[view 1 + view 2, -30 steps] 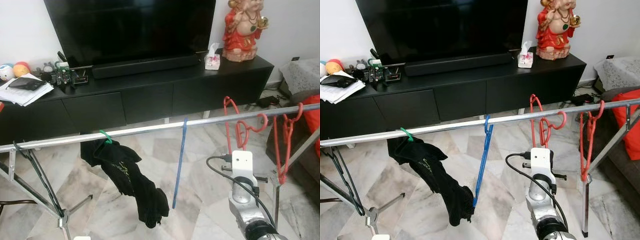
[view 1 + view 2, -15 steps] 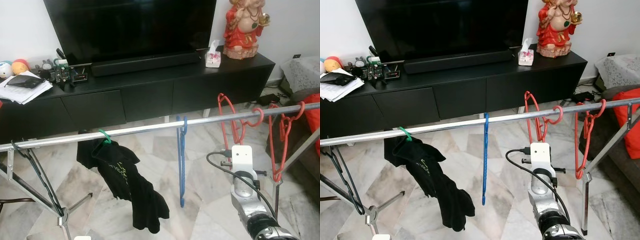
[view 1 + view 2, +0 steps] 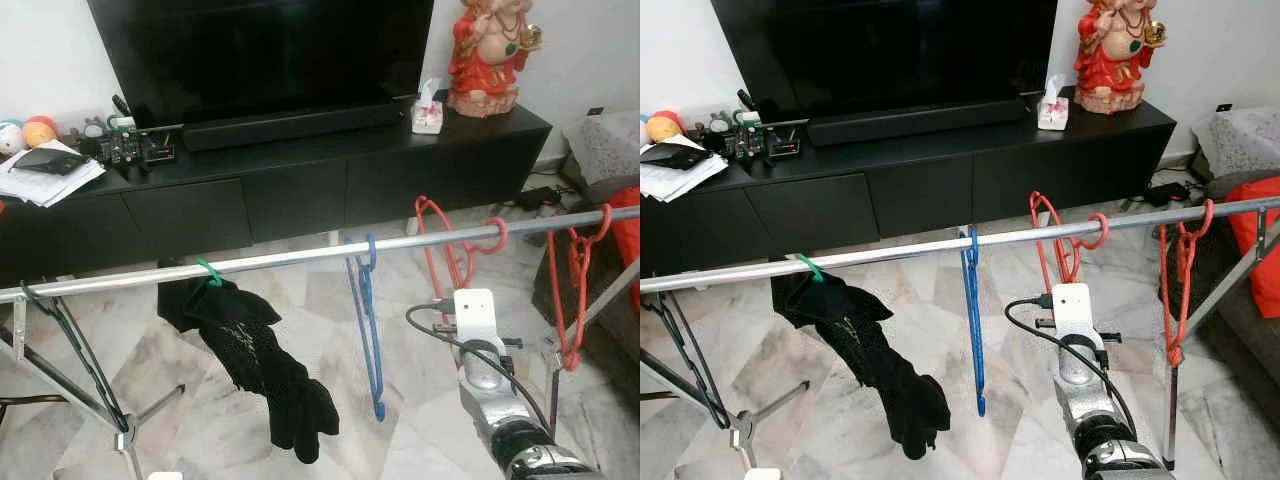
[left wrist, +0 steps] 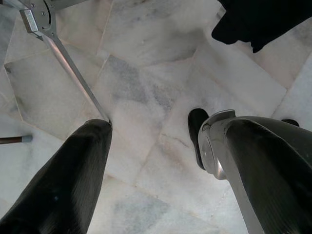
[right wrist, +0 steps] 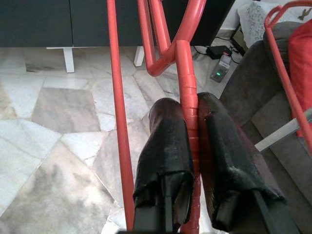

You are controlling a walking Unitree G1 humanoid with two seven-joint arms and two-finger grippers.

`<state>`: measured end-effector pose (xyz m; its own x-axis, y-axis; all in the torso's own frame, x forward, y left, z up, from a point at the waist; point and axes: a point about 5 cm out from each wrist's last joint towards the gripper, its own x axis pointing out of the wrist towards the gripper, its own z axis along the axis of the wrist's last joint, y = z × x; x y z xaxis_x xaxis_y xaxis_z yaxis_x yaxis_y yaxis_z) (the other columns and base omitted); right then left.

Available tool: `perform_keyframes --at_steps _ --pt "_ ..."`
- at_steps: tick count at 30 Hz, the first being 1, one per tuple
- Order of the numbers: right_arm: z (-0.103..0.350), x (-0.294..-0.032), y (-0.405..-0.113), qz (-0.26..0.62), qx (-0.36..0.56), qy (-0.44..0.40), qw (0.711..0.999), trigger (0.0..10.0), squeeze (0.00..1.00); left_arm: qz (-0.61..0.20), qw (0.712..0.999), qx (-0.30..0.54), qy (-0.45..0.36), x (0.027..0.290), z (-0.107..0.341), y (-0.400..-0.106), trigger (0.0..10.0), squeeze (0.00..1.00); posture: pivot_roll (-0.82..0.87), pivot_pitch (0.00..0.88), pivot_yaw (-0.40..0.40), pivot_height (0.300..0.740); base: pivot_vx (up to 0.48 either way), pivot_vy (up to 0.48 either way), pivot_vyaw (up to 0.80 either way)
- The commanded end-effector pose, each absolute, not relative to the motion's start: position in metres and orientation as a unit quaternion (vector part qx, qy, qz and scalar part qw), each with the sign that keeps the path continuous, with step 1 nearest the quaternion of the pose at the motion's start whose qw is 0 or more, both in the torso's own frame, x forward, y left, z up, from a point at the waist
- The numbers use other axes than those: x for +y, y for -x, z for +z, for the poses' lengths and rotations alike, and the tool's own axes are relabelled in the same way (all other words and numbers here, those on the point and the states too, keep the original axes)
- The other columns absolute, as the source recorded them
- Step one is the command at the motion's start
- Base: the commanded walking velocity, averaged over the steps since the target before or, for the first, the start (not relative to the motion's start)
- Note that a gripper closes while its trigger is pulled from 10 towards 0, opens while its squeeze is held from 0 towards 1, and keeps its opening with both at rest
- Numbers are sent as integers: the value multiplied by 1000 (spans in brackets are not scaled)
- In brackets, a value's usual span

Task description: Hang hanger

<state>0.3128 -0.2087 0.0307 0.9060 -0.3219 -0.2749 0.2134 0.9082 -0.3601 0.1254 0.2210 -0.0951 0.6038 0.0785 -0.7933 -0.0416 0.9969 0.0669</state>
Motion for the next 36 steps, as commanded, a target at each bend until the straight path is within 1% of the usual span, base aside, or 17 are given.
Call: perform_keyframes --at_steps 1,3,4,5,6,7,8,9,10,26,36 --pt "31 -206 -315 -131 173 165 962 10000 0 32 890 453 -22 221 -97 -122 10000 0 -86 0 36 740 0 0 0" --pt "31 -207 -315 -131 173 163 962 10000 0 31 891 453 -23 220 -97 -123 10000 0 -85 0 36 740 0 0 0" --pt "31 -207 -315 -132 172 162 963 10000 118 31 891 453 -23 220 -97 -123 10000 0 -85 0 36 740 0 0 0" --pt "31 -208 -314 -134 170 162 963 10000 647 30 891 453 -23 220 -97 -123 10000 0 -87 0 36 740 0 0 0" --pt "31 -208 -314 -135 169 162 963 10000 647 30 891 453 -23 220 -97 -123 10000 0 -87 0 36 740 0 0 0" --pt "32 -208 -314 -136 166 162 963 10000 733 29 891 453 -23 220 -97 -122 10000 0 -87 0 36 740 0 0 0" --pt "32 -208 -315 -136 166 162 963 10000 733 29 891 453 -24 220 -97 -122 10000 0 -87 0 36 740 0 0 0" --pt "32 -208 -314 -137 165 162 963 10000 808 29 891 453 -24 220 -97 -122 10000 0 -88 0 36 740 0 0 0" --pt "33 -209 -315 -143 160 164 963 10000 1000 28 891 453 -24 220 -97 -122 10000 0 -87 0 35 740 0 0 0" --pt "38 -213 -314 -163 133 156 965 10000 1000 27 890 455 -25 220 -97 -120 10000 0 -85 0 37 740 0 0 0" --pt "37 -210 -311 -162 123 152 967 10000 1000 29 890 455 -25 222 -97 -119 10000 0 -86 0 37 740 0 0 0"
